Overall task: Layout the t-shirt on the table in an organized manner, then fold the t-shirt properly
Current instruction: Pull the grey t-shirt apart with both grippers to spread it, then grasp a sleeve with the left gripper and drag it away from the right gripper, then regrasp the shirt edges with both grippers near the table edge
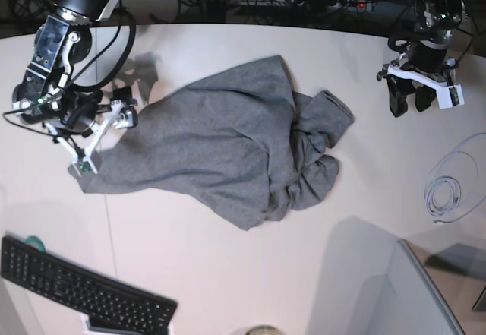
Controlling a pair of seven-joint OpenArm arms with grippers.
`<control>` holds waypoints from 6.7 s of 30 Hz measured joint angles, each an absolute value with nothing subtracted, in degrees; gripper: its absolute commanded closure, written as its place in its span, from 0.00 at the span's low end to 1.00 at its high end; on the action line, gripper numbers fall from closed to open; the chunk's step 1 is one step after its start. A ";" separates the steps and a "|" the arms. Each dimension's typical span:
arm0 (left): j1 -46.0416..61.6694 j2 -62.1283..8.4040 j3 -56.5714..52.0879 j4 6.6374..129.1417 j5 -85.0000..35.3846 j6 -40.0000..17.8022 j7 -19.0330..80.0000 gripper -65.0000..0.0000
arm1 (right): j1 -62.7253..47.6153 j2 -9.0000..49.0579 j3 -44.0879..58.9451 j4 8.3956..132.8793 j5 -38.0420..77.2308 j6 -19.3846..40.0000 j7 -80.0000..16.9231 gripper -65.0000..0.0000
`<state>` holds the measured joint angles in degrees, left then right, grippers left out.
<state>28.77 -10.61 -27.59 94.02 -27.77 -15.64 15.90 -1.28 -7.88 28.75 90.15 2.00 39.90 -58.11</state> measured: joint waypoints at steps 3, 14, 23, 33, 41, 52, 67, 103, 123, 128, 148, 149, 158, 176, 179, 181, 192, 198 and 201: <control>29.76 -10.00 -30.35 93.97 -27.57 -18.15 16.14 0.61 | -0.67 -7.62 29.10 82.04 2.94 39.75 -55.18 0.16; 30.33 -9.96 -32.84 91.85 -27.53 -21.28 16.08 0.80 | 0.84 -5.26 28.64 69.91 18.35 39.94 -48.75 0.16; 30.20 -9.08 -32.64 91.85 -27.53 -21.28 16.08 0.78 | 0.71 -5.61 25.12 67.90 17.69 39.99 -50.06 0.89; 30.35 -9.50 -32.58 88.20 -27.51 -21.23 16.12 0.37 | -7.31 -5.37 25.12 88.55 16.32 39.68 -55.00 1.00; 30.33 -10.07 -27.92 88.20 -27.51 -21.08 16.08 0.36 | -9.98 -4.25 31.14 96.33 16.49 36.40 -57.95 1.00; 21.54 -10.55 -9.80 88.49 -27.55 -21.06 16.10 0.36 | -12.56 -1.34 31.77 98.15 16.43 36.27 -58.11 1.00; 6.94 -10.31 -6.22 69.28 -27.70 -15.40 16.12 0.36 | -13.69 -1.39 31.77 99.00 16.51 36.25 -57.95 1.00; 21.17 -17.23 -18.98 92.62 -27.51 -15.75 29.56 1.00 | 21.45 12.12 8.54 60.64 17.61 18.63 -52.05 1.00; 32.69 -12.58 -35.94 104.55 -27.73 -16.29 37.52 0.32 | 30.46 11.31 -4.51 61.60 17.76 13.15 -45.08 0.41; 33.85 -12.27 -44.58 108.86 -27.55 -15.86 37.85 0.18 | 14.46 9.96 2.61 83.31 16.27 12.69 -54.63 0.55; 5.30 -5.15 -3.42 103.77 6.26 -16.47 42.92 1.00 | 6.13 9.37 2.15 60.47 21.78 15.40 -37.39 0.99; 5.04 -4.95 -2.83 102.85 7.42 -16.49 42.94 1.00 | 7.38 10.48 2.15 58.61 22.48 15.97 -36.69 0.99; 2.52 -4.45 -0.78 96.62 8.58 -16.47 43.05 1.00 | 24.40 17.98 1.58 36.71 16.64 13.30 -32.32 0.98; 12.95 -12.95 -10.07 87.66 8.56 -16.53 23.18 1.00 | -10.35 13.89 5.80 94.30 21.45 13.43 -45.65 0.62; 13.98 -14.50 -10.13 85.10 8.78 -16.69 20.08 1.00 | -13.19 11.05 6.04 98.67 20.60 13.17 -43.75 0.45; 14.85 -14.46 -10.33 85.14 8.88 -16.49 19.46 1.00 | -16.51 9.80 6.13 100.33 20.60 13.17 -44.71 0.44; 23.20 -12.38 -10.15 90.78 -5.48 -28.58 17.28 1.00 | -26.02 9.10 6.11 101.60 20.60 12.86 -45.32 0.44; 28.40 -10.02 -9.50 96.68 -6.20 -29.21 16.91 0.67 | -26.74 7.84 6.15 101.54 20.62 12.84 -44.66 0.44; 29.56 -10.28 -5.91 96.73 -6.09 -28.80 17.45 0.65 | -27.35 7.01 6.15 101.21 20.56 12.84 -44.84 0.44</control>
<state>29.56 -10.28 -5.91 96.73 -6.09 -28.80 17.45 -27.35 7.01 6.15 101.21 20.56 12.84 -44.84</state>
